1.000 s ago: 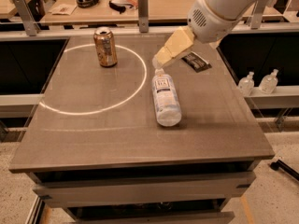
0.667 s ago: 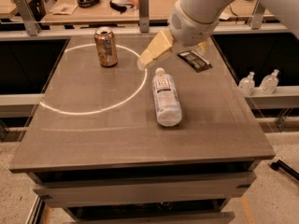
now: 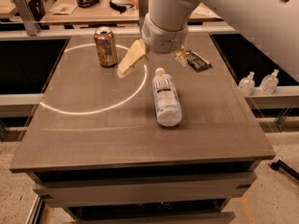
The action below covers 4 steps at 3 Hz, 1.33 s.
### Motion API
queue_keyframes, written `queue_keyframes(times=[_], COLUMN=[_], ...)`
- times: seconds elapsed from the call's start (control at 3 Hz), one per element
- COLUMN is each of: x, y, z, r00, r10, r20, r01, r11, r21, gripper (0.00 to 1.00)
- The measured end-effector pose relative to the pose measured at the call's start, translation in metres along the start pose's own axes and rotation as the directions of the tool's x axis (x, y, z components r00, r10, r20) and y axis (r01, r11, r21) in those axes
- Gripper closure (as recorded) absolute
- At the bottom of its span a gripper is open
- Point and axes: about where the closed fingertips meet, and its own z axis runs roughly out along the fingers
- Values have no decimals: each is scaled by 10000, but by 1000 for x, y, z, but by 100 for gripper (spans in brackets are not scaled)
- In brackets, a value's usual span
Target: Place blue plastic bottle upright
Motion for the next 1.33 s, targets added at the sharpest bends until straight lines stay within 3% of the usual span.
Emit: queue_keyframes(times=[0.33,1.33], x=[2,3], y=[7,-30], z=[17,41], r00=[9990,9899], r10=[139,1211], r20=[-419,-741], r01=[-136,-1131], r11=[9999,9881], r21=[94,1041], gripper=[0,0])
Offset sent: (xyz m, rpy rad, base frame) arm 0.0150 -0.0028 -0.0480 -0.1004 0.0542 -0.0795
